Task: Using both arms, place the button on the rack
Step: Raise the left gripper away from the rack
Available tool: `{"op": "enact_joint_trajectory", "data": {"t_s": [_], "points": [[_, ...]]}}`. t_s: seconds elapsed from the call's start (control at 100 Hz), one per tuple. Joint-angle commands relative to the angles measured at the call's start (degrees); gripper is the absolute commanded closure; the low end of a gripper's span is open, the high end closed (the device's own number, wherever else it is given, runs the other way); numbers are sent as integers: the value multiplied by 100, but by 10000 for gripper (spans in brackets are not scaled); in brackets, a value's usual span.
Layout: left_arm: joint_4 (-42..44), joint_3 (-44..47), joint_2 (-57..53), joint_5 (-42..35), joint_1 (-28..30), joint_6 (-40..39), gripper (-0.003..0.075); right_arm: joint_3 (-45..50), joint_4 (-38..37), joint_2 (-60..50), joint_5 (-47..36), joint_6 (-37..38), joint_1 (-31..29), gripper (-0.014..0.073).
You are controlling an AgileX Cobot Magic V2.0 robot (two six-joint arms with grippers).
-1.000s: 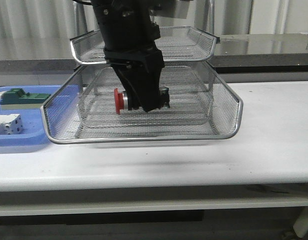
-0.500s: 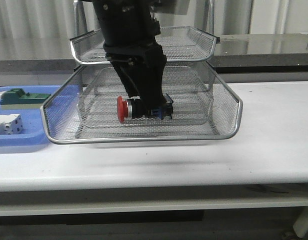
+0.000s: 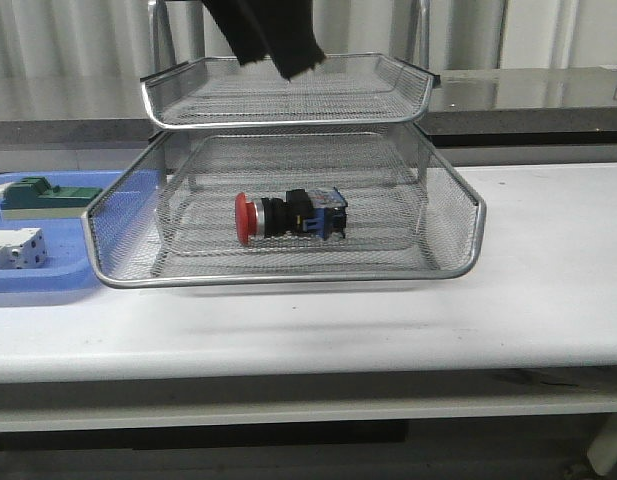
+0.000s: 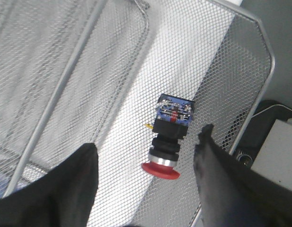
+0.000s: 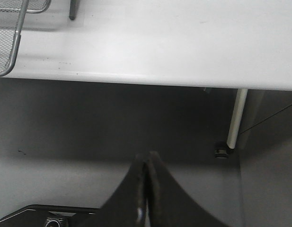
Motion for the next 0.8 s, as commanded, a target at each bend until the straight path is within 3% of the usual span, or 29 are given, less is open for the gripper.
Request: {"op": "enact_joint_trajectory", "data": {"t_s": [0.0,0.17,0.38,0.61,0.79], "points": [[43,-165,-609,106,253,-179,294,-179,-73,17,-285,0,-29,660],[43,370,-1357,106,870,-222,301,-179,-73,17,-285,0,-29,660],[32,1741,-2568,-23,1985,-253,301,-179,-73,17,-285,0,-29,660],[-306,3659,-4261,-1271,3251,-279,301,-179,-73,17,-285,0,-29,660],[-428,5183,-5599,-2592,3650,-279,301,-179,-73,17,-285,0,-29,660]]}}
